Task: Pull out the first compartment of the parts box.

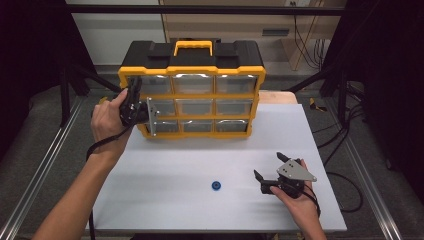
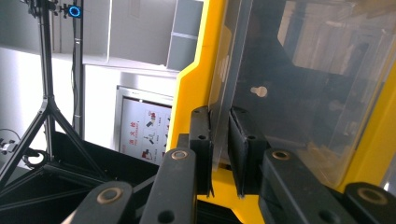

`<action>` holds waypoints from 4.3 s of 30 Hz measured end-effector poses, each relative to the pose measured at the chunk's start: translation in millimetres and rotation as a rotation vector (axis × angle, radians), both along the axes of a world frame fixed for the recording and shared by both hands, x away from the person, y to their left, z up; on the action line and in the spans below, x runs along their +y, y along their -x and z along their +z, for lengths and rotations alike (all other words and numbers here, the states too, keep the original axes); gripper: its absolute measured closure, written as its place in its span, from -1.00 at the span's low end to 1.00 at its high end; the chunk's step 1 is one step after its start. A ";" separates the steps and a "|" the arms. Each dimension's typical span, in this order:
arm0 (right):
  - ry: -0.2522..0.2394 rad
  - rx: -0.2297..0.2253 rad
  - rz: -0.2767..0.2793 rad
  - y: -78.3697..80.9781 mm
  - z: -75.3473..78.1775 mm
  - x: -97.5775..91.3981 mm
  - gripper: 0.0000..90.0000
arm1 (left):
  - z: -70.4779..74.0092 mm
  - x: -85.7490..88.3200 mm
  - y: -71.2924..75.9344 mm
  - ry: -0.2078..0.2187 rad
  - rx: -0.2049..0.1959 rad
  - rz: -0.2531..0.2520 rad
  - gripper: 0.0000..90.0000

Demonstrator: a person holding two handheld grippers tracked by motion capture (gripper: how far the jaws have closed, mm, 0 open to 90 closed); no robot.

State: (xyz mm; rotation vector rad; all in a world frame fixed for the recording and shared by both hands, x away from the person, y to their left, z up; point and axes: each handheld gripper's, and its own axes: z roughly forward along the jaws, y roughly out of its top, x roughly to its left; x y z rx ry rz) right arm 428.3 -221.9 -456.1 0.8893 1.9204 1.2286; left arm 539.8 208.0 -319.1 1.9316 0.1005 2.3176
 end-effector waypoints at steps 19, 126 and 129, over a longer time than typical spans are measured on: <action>-0.001 0.001 -0.003 -0.1 0.1 -0.6 -0.88 | -3.4 0.1 1.2 0.002 -0.025 0.007 0.82; 0.007 0.004 0.031 1.3 1.2 5.6 -0.87 | -10.0 2.9 98.9 0.031 -0.035 -0.023 0.79; 0.007 0.006 0.033 1.4 1.2 6.0 -0.87 | -10.4 2.3 99.3 0.034 -0.034 -0.024 0.78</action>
